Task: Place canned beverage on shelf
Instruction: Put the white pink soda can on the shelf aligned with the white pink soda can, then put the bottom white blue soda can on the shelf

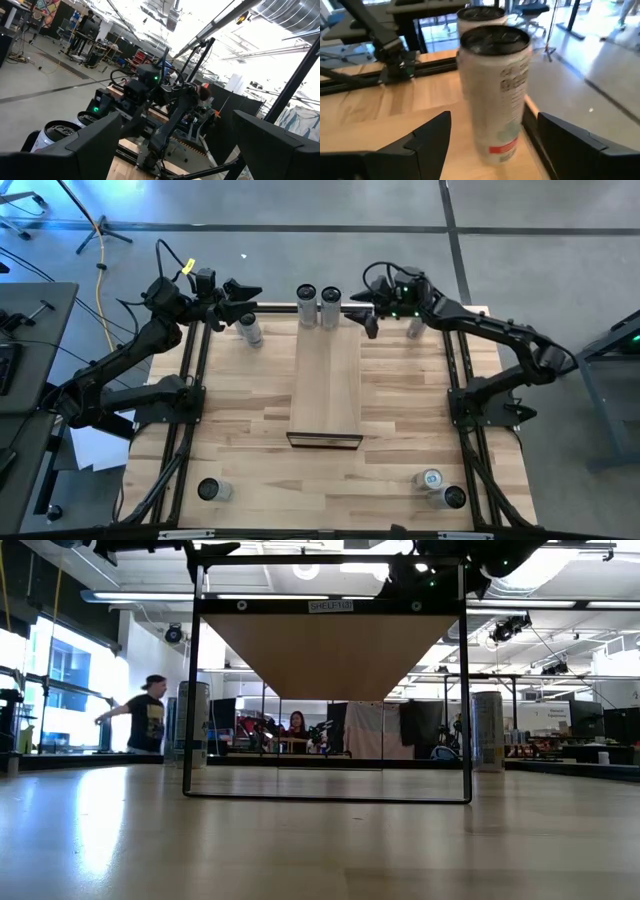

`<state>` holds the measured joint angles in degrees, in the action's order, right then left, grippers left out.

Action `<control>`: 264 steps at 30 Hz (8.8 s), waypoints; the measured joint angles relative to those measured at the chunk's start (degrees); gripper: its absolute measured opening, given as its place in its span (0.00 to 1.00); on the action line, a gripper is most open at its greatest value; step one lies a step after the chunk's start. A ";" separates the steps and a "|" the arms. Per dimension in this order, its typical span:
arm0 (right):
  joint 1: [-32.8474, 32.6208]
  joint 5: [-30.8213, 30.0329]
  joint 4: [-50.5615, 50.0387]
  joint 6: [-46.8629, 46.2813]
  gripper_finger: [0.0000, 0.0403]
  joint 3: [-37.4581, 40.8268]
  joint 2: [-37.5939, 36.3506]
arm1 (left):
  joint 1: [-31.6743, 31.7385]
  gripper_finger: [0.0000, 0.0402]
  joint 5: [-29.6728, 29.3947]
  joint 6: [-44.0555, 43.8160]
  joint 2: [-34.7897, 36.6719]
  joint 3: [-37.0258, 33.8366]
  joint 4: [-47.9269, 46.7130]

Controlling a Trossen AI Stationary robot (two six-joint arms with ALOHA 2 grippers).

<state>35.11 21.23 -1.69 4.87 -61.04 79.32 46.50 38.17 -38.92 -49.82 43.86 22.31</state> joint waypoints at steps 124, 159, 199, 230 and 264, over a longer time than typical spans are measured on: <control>-3.34 -7.10 2.93 -20.29 0.00 0.02 -10.44 | -0.76 0.86 0.11 13.49 -0.11 0.02 -5.15; -12.88 -10.39 -4.02 -12.91 0.00 0.01 -10.41 | -40.55 0.86 -27.63 -1.90 -2.87 19.68 -61.96; -13.04 -9.25 -14.84 -9.50 0.00 0.00 -10.41 | -105.07 0.86 -39.92 -73.48 -28.64 26.56 -84.90; -13.00 -11.99 -14.80 -8.88 0.00 0.00 -10.24 | -104.61 0.86 -35.88 -67.34 -40.32 26.35 -82.90; -15.20 -5.66 -10.20 -12.85 0.00 0.00 -10.23 | -86.07 0.54 -48.71 -38.28 -11.52 40.61 -88.62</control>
<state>19.91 15.57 -11.89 -7.98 -61.04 69.09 -39.56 -10.54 -77.19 -61.34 84.46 -66.32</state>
